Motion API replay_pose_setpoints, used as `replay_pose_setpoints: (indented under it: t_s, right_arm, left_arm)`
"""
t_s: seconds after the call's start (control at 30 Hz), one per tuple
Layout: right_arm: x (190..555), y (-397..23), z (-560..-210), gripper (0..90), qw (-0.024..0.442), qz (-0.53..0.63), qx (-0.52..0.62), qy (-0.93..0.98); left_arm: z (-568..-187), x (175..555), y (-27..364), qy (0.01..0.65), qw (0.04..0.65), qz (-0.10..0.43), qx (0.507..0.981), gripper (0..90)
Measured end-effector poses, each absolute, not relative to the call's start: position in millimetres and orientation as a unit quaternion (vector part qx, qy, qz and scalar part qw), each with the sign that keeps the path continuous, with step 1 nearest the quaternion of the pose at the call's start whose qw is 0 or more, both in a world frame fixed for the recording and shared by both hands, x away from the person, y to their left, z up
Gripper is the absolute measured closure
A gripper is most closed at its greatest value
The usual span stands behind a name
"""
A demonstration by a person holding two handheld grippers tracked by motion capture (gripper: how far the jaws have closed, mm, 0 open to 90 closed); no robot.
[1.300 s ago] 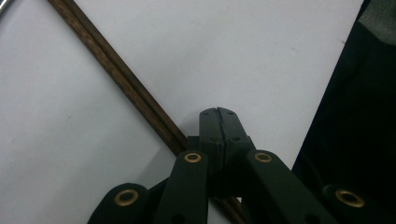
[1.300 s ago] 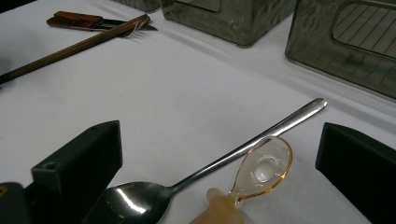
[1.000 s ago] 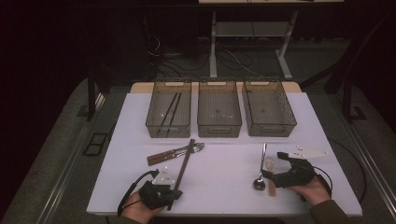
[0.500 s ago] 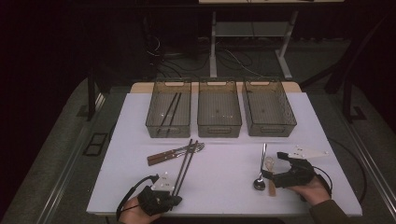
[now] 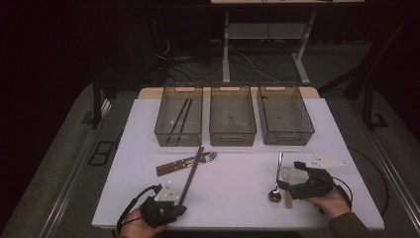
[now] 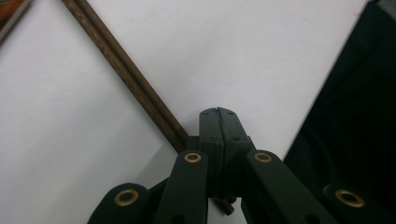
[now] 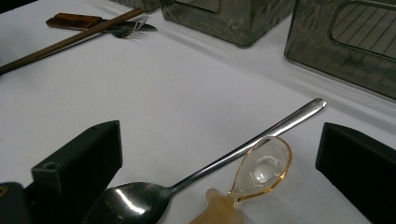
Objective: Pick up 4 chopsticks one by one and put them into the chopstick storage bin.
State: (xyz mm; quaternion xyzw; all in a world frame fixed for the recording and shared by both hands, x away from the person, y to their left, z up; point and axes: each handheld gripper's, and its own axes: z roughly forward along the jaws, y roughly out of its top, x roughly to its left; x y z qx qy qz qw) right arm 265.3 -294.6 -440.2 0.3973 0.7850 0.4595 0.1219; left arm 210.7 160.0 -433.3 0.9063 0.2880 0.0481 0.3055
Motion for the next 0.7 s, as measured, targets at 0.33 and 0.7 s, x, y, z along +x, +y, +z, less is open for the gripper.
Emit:
replay_pose_setpoints:
  t_s: [0.33, 0.7]
  right_arm:
    - [265.3, -294.5, -440.1, 0.2, 0.122, 0.459, 0.397, 0.785]
    - [265.3, -294.5, -440.1, 0.2, 0.122, 0.459, 0.396, 0.785]
  left_arm:
    - [-431.5, 215.1, 172.8, 0.305, 0.292, 0.07, 0.904, 89.6]
    - [-429.5, 220.1, 185.5, 0.324, 0.295, 0.081, 0.895, 89.6]
